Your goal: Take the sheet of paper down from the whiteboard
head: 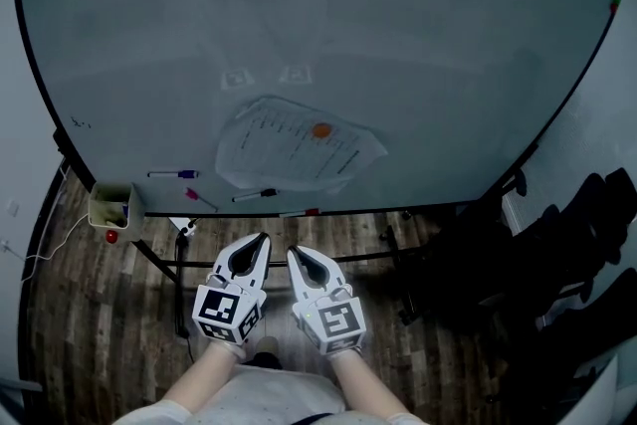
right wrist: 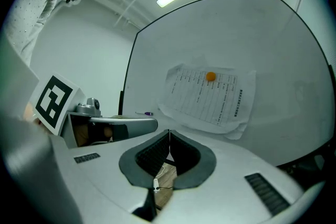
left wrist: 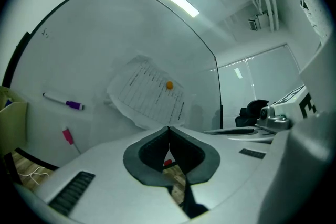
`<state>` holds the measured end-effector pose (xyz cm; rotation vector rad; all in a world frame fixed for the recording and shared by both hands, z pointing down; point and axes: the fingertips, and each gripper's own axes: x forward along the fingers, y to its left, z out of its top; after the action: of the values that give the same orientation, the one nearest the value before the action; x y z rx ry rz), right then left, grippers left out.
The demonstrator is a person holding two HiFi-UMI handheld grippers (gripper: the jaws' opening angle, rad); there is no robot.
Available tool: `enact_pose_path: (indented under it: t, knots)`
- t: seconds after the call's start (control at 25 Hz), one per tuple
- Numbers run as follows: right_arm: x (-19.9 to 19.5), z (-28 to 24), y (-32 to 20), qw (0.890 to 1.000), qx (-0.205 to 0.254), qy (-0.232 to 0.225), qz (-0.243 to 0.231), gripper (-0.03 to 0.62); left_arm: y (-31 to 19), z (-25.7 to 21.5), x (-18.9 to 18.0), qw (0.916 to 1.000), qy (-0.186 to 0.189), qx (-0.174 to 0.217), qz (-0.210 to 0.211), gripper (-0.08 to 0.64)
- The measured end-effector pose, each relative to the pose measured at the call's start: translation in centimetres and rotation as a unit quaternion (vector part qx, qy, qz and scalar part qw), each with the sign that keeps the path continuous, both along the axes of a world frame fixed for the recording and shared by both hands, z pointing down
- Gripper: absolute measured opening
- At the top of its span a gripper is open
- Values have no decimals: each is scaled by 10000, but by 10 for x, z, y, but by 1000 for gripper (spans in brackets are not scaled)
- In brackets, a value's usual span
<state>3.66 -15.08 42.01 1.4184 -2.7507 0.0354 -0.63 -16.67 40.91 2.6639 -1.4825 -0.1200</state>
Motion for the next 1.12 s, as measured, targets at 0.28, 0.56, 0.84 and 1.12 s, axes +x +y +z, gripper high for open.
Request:
enact_pose_path:
  t: [0.28, 0.56, 0.84, 1.12]
  knots:
    - [-15, 2, -39, 10000, -37, -13, -35, 18, -38, 4, -11, 10000, -31, -44, 34, 15]
    - [-28, 8, -65, 9999, -80, 48, -76, 18, -66, 10, -24, 9999, 42, -114, 107, 15]
    - [-31, 13, -81, 9999, -80, 151, -14, 18, -84, 15, -24, 9997, 55, -143, 187, 89]
    - [-23, 12, -95, 9988, 200, 431, 119, 18, -100, 16, -25, 9995, 176, -198, 179, 140]
